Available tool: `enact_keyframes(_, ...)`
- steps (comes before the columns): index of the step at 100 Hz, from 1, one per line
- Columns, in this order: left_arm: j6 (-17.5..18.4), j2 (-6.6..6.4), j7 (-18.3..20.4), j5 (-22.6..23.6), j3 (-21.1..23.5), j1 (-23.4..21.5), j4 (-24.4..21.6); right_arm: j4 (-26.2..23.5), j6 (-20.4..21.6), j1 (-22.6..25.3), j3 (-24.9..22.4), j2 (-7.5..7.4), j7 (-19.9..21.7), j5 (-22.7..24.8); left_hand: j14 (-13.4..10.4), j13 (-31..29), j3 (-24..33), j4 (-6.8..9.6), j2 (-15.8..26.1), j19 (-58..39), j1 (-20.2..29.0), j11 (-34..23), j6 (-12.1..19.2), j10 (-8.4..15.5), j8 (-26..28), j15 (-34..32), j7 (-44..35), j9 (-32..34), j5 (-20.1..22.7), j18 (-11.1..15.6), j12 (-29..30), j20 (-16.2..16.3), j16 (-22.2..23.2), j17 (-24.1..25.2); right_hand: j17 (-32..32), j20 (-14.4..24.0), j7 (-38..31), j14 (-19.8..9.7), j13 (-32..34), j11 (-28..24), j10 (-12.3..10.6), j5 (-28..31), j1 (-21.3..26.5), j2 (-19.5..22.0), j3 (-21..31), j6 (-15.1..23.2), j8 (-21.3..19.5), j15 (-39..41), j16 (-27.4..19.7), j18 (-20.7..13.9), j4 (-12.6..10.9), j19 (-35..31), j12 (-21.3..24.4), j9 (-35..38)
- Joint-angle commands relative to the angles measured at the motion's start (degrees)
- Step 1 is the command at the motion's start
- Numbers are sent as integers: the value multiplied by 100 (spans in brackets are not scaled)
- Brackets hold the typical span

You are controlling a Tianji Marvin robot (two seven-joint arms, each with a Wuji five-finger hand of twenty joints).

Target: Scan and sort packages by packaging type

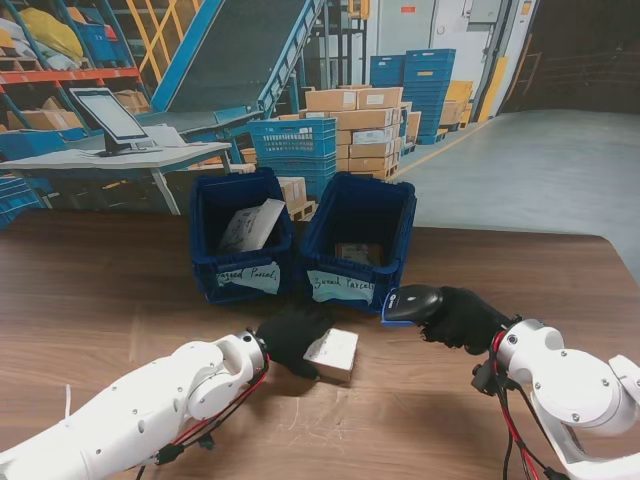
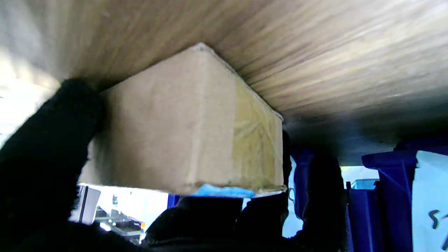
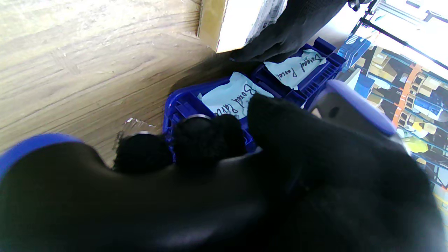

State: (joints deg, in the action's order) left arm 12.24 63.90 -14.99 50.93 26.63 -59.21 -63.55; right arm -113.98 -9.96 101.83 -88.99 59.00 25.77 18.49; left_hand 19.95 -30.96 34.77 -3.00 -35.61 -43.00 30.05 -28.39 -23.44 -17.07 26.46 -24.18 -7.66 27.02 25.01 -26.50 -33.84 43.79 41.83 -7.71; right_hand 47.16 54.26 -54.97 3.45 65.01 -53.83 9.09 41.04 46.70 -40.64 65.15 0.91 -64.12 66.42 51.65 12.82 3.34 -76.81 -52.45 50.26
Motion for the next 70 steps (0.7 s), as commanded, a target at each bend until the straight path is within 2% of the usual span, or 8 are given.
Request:
enact_keyframes(1,-11,112,-54,-40,-70,-47,168,-34,15,33,17,53,62,-5,-161,-328,1279,644,323,-678,867,-433,744,507,402,-401,-1048,330,730,-295,-163,358,323,-176,57,107,-12,-52,140,48,43,191,512,440,646,405,-44,138,100,21,-158,-329,-38,63)
enact_keyframes(14,-87,158,-96,-112,-52,-74,175,-26,21,33,34,56,49,-9,-199,-568,1251,844,568,-1370,1483,-651,1023,667,945,-598,-2483,652,597,-249,-220,548,456,-378,64,107,-7,-42,139,49,37,194,509,439,641,402,-41,141,101,15,-159,-333,-35,58)
enact_keyframes(16,-104,152,-56,-121,-40,-81,149,-25,21,32,36,56,46,-10,-205,-618,1203,775,514,-1453,1664,-695,1098,701,1048,-623,-2751,726,611,-235,-267,557,456,-408,66,107,-5,-46,135,49,34,190,506,446,640,408,-40,139,100,22,-159,-335,-35,58)
enact_keyframes(20,-111,161,-67,-130,-30,-87,151,-23,20,30,42,57,44,-12,-236,-773,1224,519,301,-1621,2008,-507,1263,747,1111,-734,-3270,1059,647,-264,-944,568,491,-516,73,107,-6,-49,137,49,45,195,508,443,641,406,-40,139,100,27,-162,-338,-34,60)
enact_keyframes(27,-137,209,-319,-112,-35,-95,239,-17,17,26,53,59,32,-15,-249,-1113,1189,324,-30,-1915,2577,-9,1519,870,1137,-1066,-4159,1822,726,-352,-1698,662,698,-771,66,104,-5,-47,136,50,38,193,508,445,639,405,-39,139,100,14,-162,-334,-33,58)
enact_keyframes(31,-163,231,-424,-99,-32,-101,268,-14,15,24,58,60,29,-18,-208,-1370,1172,307,-98,-2087,2799,162,1662,950,1152,-1101,-4635,2166,812,-402,-2029,737,1310,-904,72,105,-5,-46,135,48,36,193,508,445,638,405,-39,139,99,23,-162,-338,-33,58)
enact_keyframes(36,-173,234,-428,-101,7,-118,245,-9,15,21,64,60,27,-20,-177,-1587,1155,293,-75,-2271,2952,-14,1778,1006,1220,-1191,-4962,2328,907,-431,-2102,823,1635,-1022,72,105,-3,-51,138,48,39,189,506,447,636,407,-38,139,99,30,-161,-339,-33,57)
enact_keyframes(70,-263,170,-342,4,303,-212,-87,-17,-5,30,80,71,-21,-31,-123,-1834,1099,271,-48,-2565,3102,-278,1840,999,1246,-1417,-5302,2489,1051,-509,-2156,980,1954,-1225,74,100,-1,-53,138,48,35,192,505,448,637,409,-34,134,96,23,-168,-341,-26,58)
